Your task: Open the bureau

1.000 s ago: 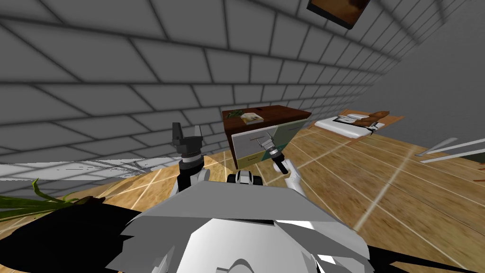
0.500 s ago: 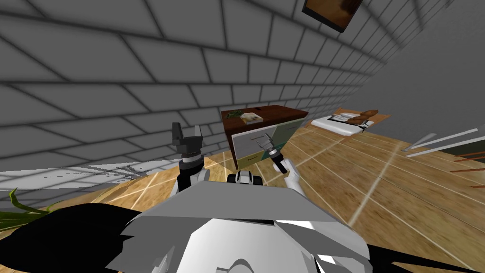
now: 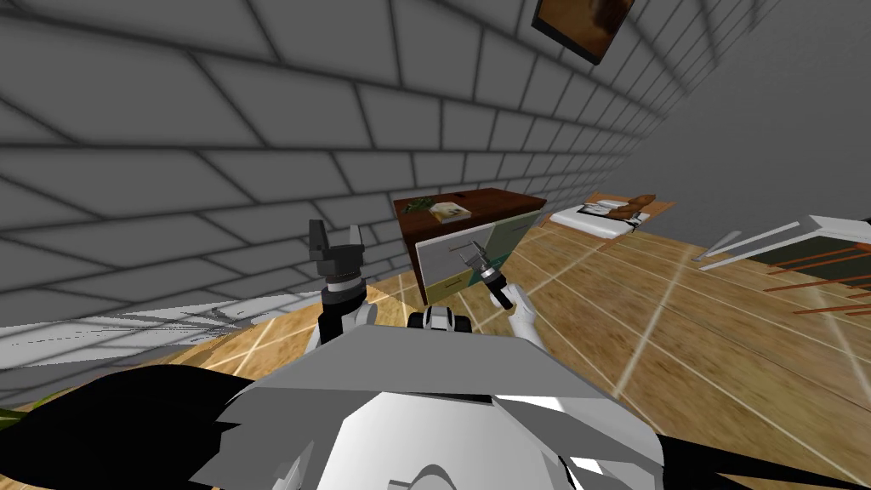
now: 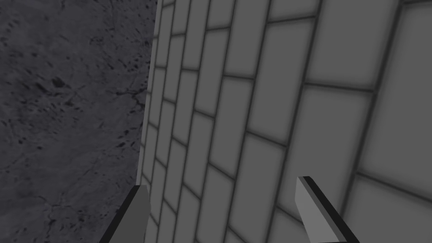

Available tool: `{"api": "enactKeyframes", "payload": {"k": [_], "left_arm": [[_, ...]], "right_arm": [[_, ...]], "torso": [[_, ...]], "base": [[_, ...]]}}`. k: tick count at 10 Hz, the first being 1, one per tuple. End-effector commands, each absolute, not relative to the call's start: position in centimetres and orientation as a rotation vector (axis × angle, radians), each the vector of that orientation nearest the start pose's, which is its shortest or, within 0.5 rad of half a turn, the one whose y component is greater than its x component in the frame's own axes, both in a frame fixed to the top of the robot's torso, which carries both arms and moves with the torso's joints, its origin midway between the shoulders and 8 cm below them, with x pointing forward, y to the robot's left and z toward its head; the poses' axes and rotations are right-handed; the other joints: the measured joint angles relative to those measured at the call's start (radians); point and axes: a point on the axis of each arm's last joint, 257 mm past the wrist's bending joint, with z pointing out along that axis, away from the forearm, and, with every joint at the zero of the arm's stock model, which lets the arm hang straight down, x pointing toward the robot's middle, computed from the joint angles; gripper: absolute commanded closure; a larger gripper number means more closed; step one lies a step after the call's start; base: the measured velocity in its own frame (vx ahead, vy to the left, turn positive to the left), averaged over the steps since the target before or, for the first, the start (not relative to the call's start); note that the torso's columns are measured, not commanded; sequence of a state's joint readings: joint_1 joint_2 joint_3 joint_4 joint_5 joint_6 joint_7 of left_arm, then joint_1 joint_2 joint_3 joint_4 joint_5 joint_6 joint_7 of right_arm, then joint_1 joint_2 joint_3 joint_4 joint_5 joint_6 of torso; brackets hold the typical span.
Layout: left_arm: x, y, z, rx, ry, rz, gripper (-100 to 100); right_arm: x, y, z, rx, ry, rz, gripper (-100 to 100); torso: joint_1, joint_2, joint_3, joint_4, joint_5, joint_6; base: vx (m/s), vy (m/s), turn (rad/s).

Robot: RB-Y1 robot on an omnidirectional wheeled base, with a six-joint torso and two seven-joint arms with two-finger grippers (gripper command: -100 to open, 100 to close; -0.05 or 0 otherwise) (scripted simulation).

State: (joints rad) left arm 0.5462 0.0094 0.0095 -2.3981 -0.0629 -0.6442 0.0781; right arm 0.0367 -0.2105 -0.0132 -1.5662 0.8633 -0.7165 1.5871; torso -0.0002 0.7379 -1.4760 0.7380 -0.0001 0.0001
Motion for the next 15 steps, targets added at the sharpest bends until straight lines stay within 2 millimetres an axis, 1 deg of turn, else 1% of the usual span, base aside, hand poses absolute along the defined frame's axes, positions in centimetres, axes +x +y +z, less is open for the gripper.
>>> {"api": "enactKeyframes", "payload": {"k": [1,2,3,4,5,6,8,9,12,15], "left_arm": [[28.9,26.3,8.4,-0.451,0.496,-1.361,0],[28.9,26.3,8.4,-0.451,0.496,-1.361,0],[28.9,26.3,8.4,-0.451,0.496,-1.361,0],[28.9,26.3,8.4,-0.451,0.496,-1.361,0],[28.9,26.3,8.4,-0.451,0.496,-1.361,0],[28.9,26.3,8.4,-0.451,0.496,-1.361,0],[28.9,26.3,8.4,-0.451,0.496,-1.361,0],[28.9,26.3,8.4,-0.451,0.496,-1.361,0],[28.9,26.3,8.4,-0.451,0.496,-1.361,0],[28.9,26.3,8.4,-0.451,0.496,-1.361,0]], "right_arm": [[47.8,-14.6,-17.0,-1.081,0.781,-0.553,-100],[47.8,-14.6,-17.0,-1.09,0.771,-0.57,-100],[48.0,-14.5,-17.8,-1.121,0.763,-0.601,-100],[48.0,-14.5,-17.8,-1.128,0.755,-0.614,-100],[48.2,-14.3,-18.5,-1.158,0.745,-0.647,-100],[48.2,-14.3,-18.5,-1.162,0.74,-0.654,-100],[48.6,-13.8,-19.9,-1.208,0.723,-0.709,-100],[48.6,-13.8,-19.9,-1.213,0.717,-0.718,-100],[48.9,-12.3,-21.2,-1.245,0.701,-0.773,-100],[49.0,-10.1,-21.4,-1.224,0.709,-0.784,-100]], "torso": [[0.0,0.0,0.0,0.0,0.0,0.0],[0.0,0.0,0.0,0.0,0.0,0.0],[0.0,0.0,0.0,0.0,0.0,0.0],[0.0,0.0,0.0,0.0,0.0,0.0],[0.0,0.0,0.0,0.0,0.0,0.0],[0.0,0.0,0.0,0.0,0.0,0.0],[0.0,0.0,0.0,0.0,0.0,0.0],[0.001,0.0,0.0,0.0,0.0,0.0],[0.0,0.0,0.0,0.0,0.0,0.0],[0.0,0.0,0.0,0.0,0.0,0.0]], "base": [[0.004,0.037,-0.096],[0.001,0.034,-0.058],[0.0,0.037,-0.096],[-0.001,0.032,-0.062],[0.002,0.033,-0.09],[0.006,0.027,-0.051],[0.011,0.034,-0.121],[0.007,0.033,-0.041],[0.006,0.03,-0.09],[0.01,0.027,-0.064]]}}
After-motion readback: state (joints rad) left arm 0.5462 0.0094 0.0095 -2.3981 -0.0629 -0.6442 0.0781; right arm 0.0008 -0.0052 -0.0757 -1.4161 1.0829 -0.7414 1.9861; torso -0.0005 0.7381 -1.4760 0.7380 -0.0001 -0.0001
